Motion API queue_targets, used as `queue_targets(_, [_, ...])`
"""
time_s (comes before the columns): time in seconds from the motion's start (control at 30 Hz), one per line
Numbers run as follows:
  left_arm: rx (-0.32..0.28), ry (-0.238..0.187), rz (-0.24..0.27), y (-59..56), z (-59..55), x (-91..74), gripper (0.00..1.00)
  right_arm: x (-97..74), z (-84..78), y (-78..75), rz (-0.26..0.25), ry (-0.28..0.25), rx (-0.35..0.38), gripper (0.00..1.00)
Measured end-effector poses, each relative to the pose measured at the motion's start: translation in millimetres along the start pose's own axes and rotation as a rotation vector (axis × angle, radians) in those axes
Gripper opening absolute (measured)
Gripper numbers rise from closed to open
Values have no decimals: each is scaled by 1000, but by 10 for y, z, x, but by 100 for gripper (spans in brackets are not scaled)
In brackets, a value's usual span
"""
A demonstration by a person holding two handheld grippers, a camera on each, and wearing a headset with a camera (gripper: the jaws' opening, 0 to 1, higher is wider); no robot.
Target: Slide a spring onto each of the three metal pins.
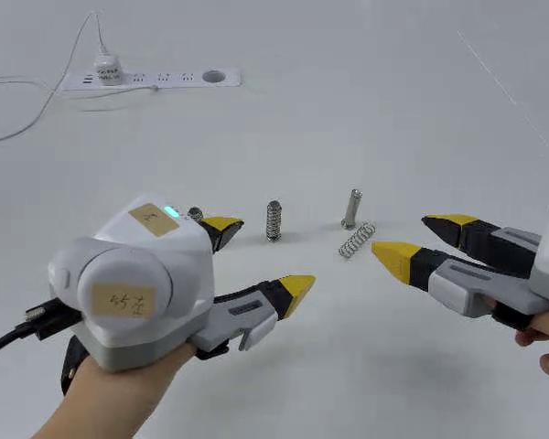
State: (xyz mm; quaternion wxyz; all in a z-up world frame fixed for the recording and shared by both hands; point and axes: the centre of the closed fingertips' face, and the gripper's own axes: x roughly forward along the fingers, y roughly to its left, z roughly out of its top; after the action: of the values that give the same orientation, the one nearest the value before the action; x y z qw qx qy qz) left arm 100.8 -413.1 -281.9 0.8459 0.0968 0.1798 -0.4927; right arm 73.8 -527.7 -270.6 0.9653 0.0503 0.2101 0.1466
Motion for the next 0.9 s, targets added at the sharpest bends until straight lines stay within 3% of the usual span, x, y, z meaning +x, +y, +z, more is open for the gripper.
queue_targets(0.43, [-22, 20, -44, -134, -14, 290, 50, -133, -100, -114, -16, 19, -15, 45])
queue_targets(0.9, [-29, 46, -72, -213, -54, 601, 42, -176, -135, -58, 19, 27, -61, 48])
